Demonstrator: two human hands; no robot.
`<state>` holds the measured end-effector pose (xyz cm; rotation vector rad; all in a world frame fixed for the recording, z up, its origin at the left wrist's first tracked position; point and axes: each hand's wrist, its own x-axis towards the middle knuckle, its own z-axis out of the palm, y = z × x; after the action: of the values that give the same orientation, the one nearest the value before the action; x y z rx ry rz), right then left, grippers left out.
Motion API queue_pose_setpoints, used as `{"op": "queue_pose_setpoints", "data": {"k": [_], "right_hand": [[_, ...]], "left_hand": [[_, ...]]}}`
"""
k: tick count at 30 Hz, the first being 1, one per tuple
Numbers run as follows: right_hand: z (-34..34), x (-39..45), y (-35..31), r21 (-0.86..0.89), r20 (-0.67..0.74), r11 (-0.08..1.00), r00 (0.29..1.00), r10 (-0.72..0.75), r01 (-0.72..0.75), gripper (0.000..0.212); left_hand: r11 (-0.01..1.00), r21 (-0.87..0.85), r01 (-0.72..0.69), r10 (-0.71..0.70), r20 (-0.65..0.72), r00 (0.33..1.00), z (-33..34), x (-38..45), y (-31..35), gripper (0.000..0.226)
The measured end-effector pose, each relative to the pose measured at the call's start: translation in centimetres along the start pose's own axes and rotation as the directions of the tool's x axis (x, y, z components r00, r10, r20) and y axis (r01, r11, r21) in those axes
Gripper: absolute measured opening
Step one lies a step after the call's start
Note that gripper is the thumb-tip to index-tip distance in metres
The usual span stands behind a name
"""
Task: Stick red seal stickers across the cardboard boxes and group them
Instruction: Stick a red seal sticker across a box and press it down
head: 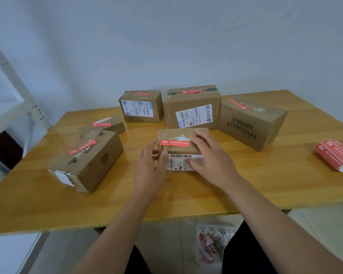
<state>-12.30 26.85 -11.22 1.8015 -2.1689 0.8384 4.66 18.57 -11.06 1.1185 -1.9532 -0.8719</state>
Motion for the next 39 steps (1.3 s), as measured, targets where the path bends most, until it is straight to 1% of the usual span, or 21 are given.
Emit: {"op": "queue_pose_setpoints", "data": {"k": [2,6,9,10,13,15,19,22,24,27,31,39], "right_hand": [[0.9,0.2,-0.8,0.051,-0.017,0.998,1.000,-0.025,0.026,0.058],[2.4,0.4,-1.7,0.155,-0.054,0.986,0.997,-0.057,0.065,0.054],[3.4,0.1,-2.2,0.211,-0.115,0.973,0.991,-0.074,0.097,0.052],[3.8,0.0,-2.4,0.222,-0.141,0.969,0.987,-0.077,0.107,0.052],[4.7,-0.4,-2.5,0.224,-0.222,0.965,0.971,-0.087,0.137,0.052],[5.0,-0.5,-2.4,0.219,-0.246,0.963,0.964,-0.099,0.155,0.051],[5.4,-0.5,-2.1,0.205,-0.254,0.965,0.961,-0.106,0.161,0.048],[5.4,-0.5,-2.1,0.248,-0.233,0.957,0.968,-0.089,0.148,0.048],[5.4,-0.6,-2.3,0.286,-0.240,0.946,0.967,-0.085,0.154,0.050],[5.4,-0.6,-2.4,0.334,-0.266,0.931,0.962,-0.056,0.147,0.060],[5.5,-0.5,-2.2,0.349,-0.280,0.925,0.959,-0.050,0.150,0.063],[5.6,-0.4,-2.0,0.345,-0.281,0.927,0.958,-0.050,0.150,0.062]], "left_hand": [[0.998,0.058,0.007,-0.006,-0.003,1.000,-1.7,0.2,-0.2,0.045],[0.982,0.189,0.009,-0.016,0.037,0.999,-4.4,1.0,-0.7,0.041],[0.943,0.317,-0.101,0.104,0.007,0.995,-5.4,1.0,-0.4,0.043],[0.928,0.345,-0.140,0.143,0.015,0.990,-5.5,1.0,-0.1,0.043],[0.899,0.380,-0.216,0.196,0.091,0.976,-5.2,1.1,0.8,0.042],[0.896,0.379,-0.231,0.207,0.102,0.973,-5.2,1.4,0.9,0.041],[0.877,0.414,-0.244,0.218,0.110,0.970,-5.4,2.0,0.7,0.042],[0.832,0.465,-0.302,0.276,0.125,0.953,-4.6,1.8,1.1,0.042],[0.809,0.473,-0.349,0.318,0.145,0.937,-4.0,1.6,1.3,0.040],[0.796,0.458,-0.395,0.356,0.173,0.918,-3.6,1.9,1.4,0.036],[0.771,0.452,-0.449,0.384,0.234,0.893,-3.5,2.4,1.2,0.032],[0.808,0.343,-0.480,0.409,0.261,0.874,-4.2,3.2,1.4,0.019]]}}
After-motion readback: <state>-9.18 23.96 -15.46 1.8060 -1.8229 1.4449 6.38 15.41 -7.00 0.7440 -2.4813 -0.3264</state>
